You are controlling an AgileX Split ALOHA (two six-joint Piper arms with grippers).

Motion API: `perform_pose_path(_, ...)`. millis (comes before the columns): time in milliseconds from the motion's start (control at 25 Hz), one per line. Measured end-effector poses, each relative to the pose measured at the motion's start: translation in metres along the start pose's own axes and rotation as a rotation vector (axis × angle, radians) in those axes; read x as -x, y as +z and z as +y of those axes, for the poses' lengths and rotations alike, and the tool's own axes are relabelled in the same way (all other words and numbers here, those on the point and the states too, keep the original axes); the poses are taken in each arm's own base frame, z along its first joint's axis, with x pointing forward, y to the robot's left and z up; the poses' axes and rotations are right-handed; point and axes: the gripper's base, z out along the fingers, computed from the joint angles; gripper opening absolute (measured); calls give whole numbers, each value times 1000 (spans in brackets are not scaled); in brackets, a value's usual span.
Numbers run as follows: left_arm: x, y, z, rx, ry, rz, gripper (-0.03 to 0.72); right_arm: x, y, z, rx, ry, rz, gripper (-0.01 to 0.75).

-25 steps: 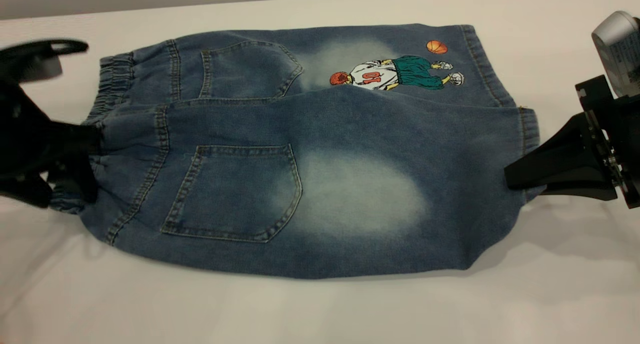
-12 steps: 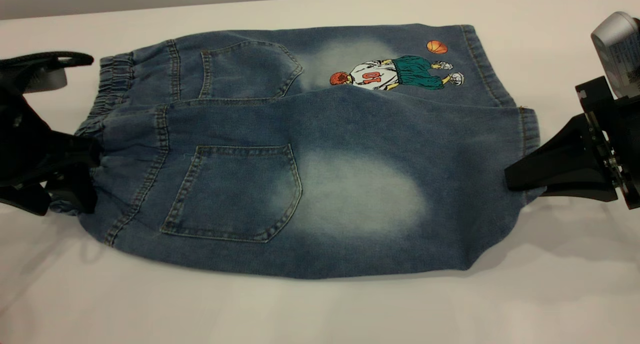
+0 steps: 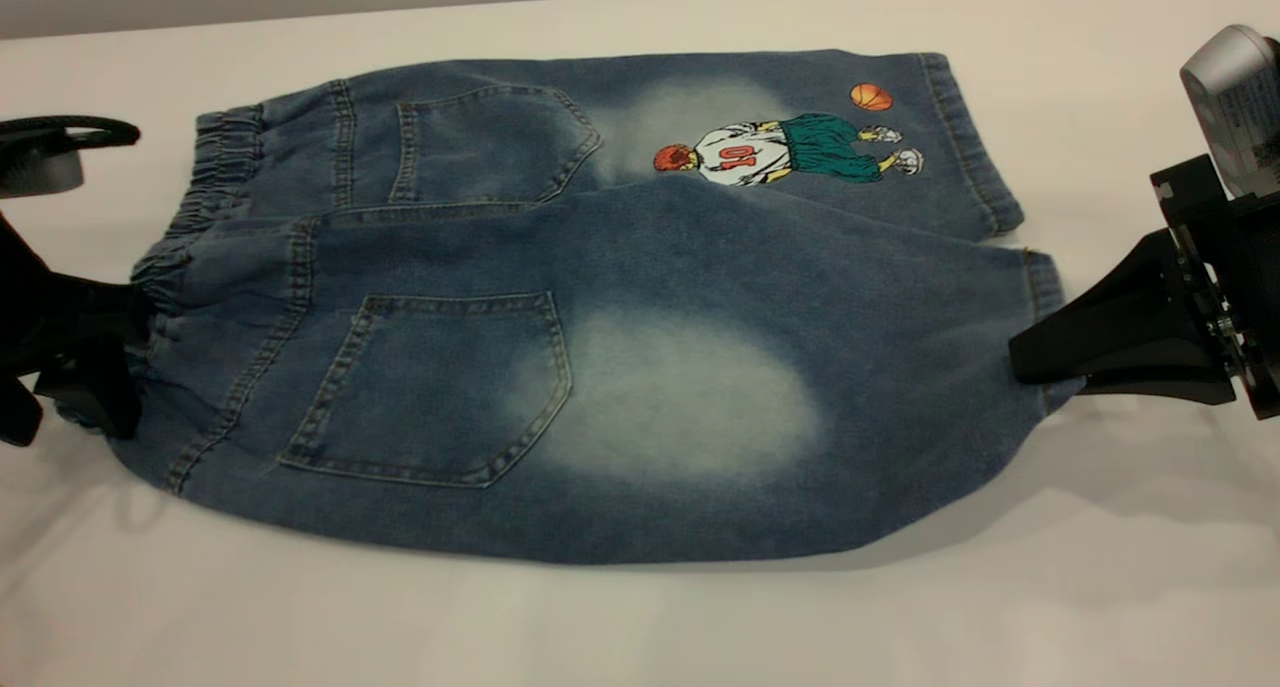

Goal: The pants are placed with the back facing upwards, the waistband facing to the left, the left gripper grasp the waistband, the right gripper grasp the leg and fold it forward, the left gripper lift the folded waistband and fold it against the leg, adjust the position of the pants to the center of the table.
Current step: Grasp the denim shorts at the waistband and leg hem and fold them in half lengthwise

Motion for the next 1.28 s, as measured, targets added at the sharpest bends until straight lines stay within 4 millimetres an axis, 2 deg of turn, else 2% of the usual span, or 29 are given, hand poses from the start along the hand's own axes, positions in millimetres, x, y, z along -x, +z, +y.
perform_pose_path(440,9,0,0,1,56,-92,449,0,0,0,1,-2,2,14)
perform_pose_path(920,11,0,0,-2,56,-116,395,0,0,0,1,-3,3,15)
perform_pose_path(1160,9,15,-1,-3,56,-92,388,0,0,0,1,-4,5,15)
perform_pose_path(1280,8,18,-2,-5,49,-84,332,0,0,0,1,-4,5,15)
